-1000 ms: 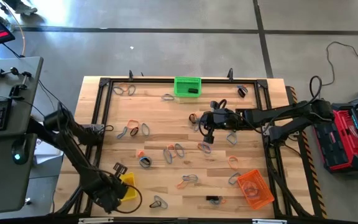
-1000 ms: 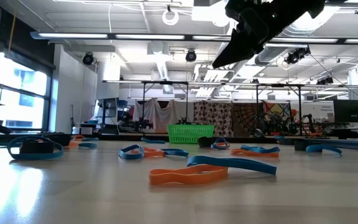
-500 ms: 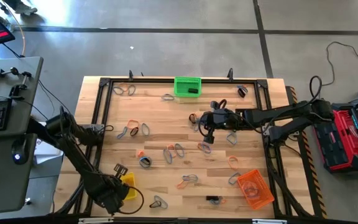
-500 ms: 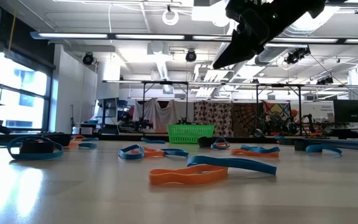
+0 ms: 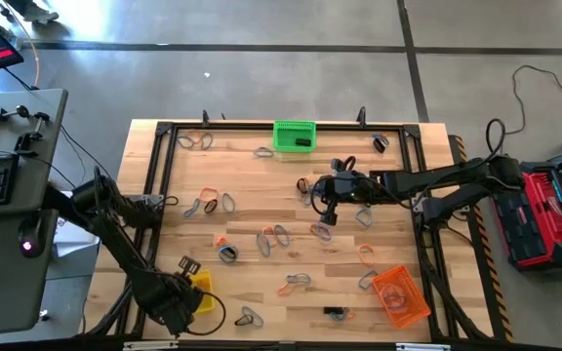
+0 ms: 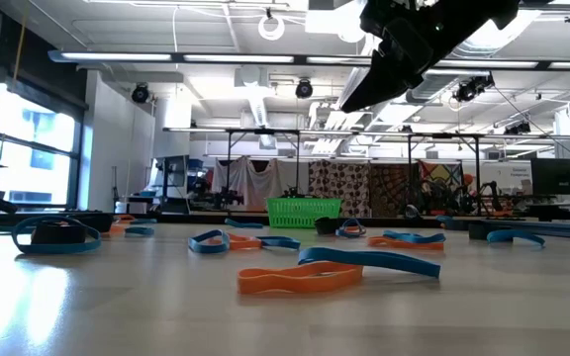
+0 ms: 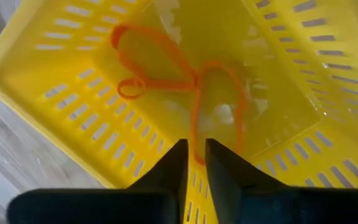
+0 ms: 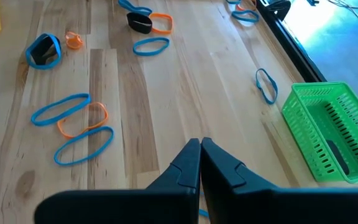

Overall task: Sort rubber bands into baskets
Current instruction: Put the orange rubber band into the yellow bin, then put the blue rubber band into the orange bin

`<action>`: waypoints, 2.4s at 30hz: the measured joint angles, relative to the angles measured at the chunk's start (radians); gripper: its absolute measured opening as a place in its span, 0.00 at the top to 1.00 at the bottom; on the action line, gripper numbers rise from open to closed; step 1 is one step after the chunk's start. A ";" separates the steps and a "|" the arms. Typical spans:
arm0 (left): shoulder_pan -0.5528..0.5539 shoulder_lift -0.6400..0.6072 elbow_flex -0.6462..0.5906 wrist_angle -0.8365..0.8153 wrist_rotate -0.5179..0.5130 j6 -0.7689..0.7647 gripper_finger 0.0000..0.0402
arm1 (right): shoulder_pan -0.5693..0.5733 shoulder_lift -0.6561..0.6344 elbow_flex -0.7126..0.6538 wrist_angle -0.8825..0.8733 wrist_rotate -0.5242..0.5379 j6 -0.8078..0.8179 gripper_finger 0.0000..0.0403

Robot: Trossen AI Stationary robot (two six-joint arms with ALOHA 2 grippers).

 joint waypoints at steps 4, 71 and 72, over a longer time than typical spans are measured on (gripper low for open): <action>0.000 0.000 0.000 -0.021 0.000 -0.010 0.78 | 0.000 0.000 0.000 0.000 0.000 0.000 1.00; 1.007 -0.338 -0.519 0.951 0.213 0.335 0.98 | 0.001 0.000 0.000 -0.084 0.005 0.109 1.00; 1.006 -0.322 -0.519 0.977 0.227 0.344 0.97 | 0.001 0.000 0.000 -0.083 0.005 0.109 1.00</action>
